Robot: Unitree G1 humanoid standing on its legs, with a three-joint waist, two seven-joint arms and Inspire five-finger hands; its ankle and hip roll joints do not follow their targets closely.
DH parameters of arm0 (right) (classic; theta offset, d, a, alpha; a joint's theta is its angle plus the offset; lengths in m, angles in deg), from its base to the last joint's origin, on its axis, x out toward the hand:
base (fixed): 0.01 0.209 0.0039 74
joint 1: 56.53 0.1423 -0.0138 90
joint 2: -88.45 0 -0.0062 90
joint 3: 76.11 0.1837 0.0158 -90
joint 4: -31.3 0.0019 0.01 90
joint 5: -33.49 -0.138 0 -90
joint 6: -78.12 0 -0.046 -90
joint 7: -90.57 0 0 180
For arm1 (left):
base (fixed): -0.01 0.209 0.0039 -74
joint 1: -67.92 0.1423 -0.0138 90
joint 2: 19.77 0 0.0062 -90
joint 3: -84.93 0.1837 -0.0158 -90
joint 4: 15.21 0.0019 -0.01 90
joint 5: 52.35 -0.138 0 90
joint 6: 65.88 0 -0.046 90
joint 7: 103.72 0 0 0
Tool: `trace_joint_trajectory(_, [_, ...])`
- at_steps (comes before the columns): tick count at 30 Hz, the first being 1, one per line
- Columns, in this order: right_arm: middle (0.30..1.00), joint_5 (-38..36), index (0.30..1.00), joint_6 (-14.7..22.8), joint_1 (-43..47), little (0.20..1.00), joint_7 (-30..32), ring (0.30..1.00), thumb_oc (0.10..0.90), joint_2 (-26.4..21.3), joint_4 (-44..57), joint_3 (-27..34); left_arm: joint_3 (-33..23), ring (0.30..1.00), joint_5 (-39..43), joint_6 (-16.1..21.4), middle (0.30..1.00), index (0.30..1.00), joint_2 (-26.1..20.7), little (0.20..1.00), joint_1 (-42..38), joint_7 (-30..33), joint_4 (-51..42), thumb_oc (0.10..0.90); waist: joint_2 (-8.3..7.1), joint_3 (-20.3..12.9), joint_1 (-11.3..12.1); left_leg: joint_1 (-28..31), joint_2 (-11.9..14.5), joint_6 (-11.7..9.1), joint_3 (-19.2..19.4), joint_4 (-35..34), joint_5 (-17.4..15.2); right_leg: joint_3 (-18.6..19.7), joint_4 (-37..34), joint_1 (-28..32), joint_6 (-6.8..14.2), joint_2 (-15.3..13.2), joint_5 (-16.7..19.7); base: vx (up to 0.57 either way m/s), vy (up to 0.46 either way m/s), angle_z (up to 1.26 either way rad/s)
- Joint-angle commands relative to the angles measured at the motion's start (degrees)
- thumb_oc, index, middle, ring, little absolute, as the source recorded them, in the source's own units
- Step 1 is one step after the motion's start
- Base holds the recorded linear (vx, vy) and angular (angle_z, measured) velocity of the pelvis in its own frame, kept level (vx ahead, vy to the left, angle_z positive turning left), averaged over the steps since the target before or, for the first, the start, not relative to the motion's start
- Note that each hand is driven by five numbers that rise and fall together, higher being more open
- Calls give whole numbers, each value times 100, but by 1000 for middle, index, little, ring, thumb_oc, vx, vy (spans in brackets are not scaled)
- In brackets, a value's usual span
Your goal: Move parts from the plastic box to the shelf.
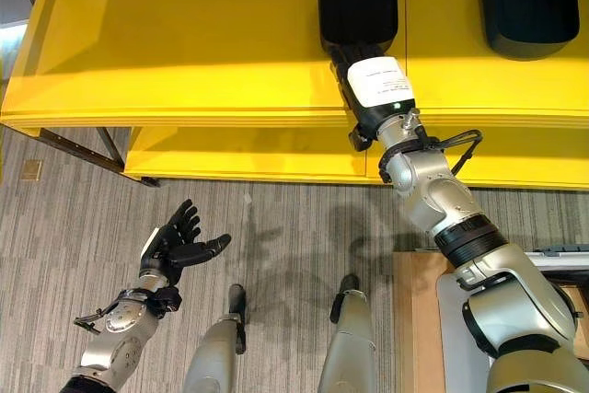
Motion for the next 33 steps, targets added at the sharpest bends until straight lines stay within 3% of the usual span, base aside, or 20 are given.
trace_joint_trajectory(1, [1000,53,1000,-20,814,1000,169,1000,900,-56,-152,21,-90,1000,53,616,1000,1000,-292,1000,-157,82,-431,900,-148,-105,175,308,300,90,-93,411,-539,304,-817,218,448,-13,690,0,0,0])
trace_joint_trajectory(9, [1000,-150,1000,58,627,1000,127,1000,900,51,122,100,-81,1000,7,592,1000,1000,-298,1000,-133,57,-466,900,-213,-117,147,340,289,104,-115,489,-594,299,-812,313,455,-23,691,0,0,0])
trace_joint_trajectory(22, [1000,-441,1000,254,126,1000,45,1000,900,77,801,356,-121,1000,-52,521,1000,1000,-376,1000,-104,31,-510,900,-551,-264,174,577,235,170,-166,593,-795,256,-1012,752,516,-62,793,4,29,2])
trace_joint_trajectory(28, [1000,-586,1000,363,-279,1000,-53,1000,900,195,1027,537,-195,1000,-85,488,1000,1000,-420,1000,-12,-23,-535,900,-761,-412,174,913,183,213,-122,429,-831,231,-1410,1204,591,-59,938,22,58,0])
trace_joint_trajectory(33, [1000,-709,1000,417,-640,1000,-134,1000,900,402,1186,674,-299,1000,-163,437,1000,1000,-434,1000,105,-51,-513,900,-816,-585,145,1138,142,273,-62,228,-820,226,-1863,1490,640,-27,1119,28,56,-5])
